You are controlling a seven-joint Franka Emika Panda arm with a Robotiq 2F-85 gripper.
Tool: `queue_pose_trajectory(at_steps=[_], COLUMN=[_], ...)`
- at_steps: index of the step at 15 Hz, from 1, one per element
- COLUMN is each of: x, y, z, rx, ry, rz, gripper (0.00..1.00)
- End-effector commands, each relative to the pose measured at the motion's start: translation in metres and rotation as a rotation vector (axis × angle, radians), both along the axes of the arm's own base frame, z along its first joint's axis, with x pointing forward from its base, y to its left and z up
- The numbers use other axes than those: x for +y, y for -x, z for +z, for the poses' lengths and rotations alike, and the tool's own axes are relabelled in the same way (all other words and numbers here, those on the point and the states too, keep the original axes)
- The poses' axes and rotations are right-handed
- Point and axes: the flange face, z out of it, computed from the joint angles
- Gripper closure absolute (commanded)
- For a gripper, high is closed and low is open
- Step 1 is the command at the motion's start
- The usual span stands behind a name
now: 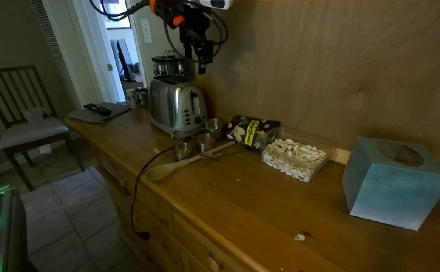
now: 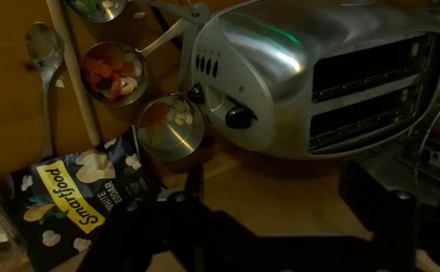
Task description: Push down on the toaster lever
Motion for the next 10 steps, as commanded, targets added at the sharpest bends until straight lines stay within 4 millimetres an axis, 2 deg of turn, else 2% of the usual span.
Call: queue_pose_trajectory(at_steps=[1, 3, 4, 7, 10], x=[0.005, 0.008, 0.002, 0.005, 0.006], y=[0.025, 0.038, 0.019, 0.029, 0.03], z=[0.014, 0.017, 0.014, 0.017, 0.016], rx=[-0.011, 0.03, 0.007, 0.014, 0.017], ry=[0.0, -0.009, -0.004, -0.008, -0.009], rz=[-0.065, -0.035, -0.032, -0.029, -0.028], gripper=[0.0, 0.0, 0.0, 0.0, 0.0])
